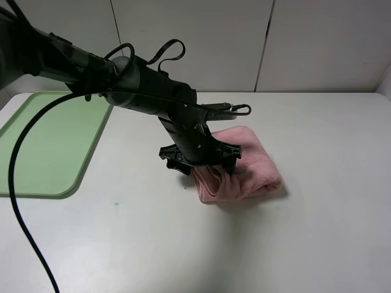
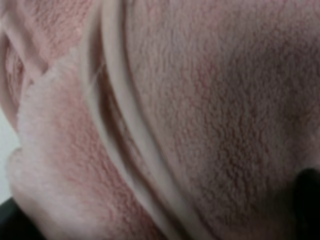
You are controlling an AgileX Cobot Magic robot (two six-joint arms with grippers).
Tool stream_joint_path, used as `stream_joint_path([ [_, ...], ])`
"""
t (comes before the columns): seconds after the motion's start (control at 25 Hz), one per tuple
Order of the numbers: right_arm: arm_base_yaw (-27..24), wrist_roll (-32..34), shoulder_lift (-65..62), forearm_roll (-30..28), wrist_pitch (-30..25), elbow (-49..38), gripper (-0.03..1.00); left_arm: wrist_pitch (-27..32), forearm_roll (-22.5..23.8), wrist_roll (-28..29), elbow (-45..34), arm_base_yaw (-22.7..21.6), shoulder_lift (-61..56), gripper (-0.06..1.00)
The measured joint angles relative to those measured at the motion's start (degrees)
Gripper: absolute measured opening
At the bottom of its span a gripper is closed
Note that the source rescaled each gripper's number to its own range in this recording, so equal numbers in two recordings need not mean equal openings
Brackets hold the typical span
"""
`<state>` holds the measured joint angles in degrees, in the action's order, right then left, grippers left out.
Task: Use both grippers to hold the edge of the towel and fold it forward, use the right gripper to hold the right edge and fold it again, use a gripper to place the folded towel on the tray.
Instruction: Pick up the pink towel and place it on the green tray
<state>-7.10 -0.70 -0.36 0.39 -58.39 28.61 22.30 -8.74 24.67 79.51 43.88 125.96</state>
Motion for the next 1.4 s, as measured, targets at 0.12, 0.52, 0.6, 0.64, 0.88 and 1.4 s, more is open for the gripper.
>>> stream_joint_path([
  [0.12, 0.00, 0.00, 0.00, 0.00, 0.00, 0.00, 1.00, -0.57, -0.25, 0.13, 0.00, 0.00, 0.39, 0.68],
  [0.52, 0.00, 0.00, 0.00, 0.00, 0.00, 0.00, 1.00, -3.08, -0.62, -1.26, 0.00, 0.42, 0.59, 0.16],
  [0.6, 0.00, 0.00, 0.00, 0.00, 0.00, 0.00, 1.00, -3.24, -0.62, -1.34, 0.00, 0.42, 0.59, 0.16],
  [0.64, 0.00, 0.00, 0.00, 0.00, 0.00, 0.00, 1.00, -3.31, -0.62, -1.38, 0.00, 0.42, 0.59, 0.16],
  [0.88, 0.00, 0.00, 0.00, 0.00, 0.00, 0.00, 1.00, -3.29, -0.62, -1.38, 0.00, 0.42, 0.45, 0.16],
  [1.4, 0.00, 0.00, 0.00, 0.00, 0.00, 0.00, 1.00, 8.01, 7.21, -1.60, 0.00, 0.03, -8.21, 0.16],
])
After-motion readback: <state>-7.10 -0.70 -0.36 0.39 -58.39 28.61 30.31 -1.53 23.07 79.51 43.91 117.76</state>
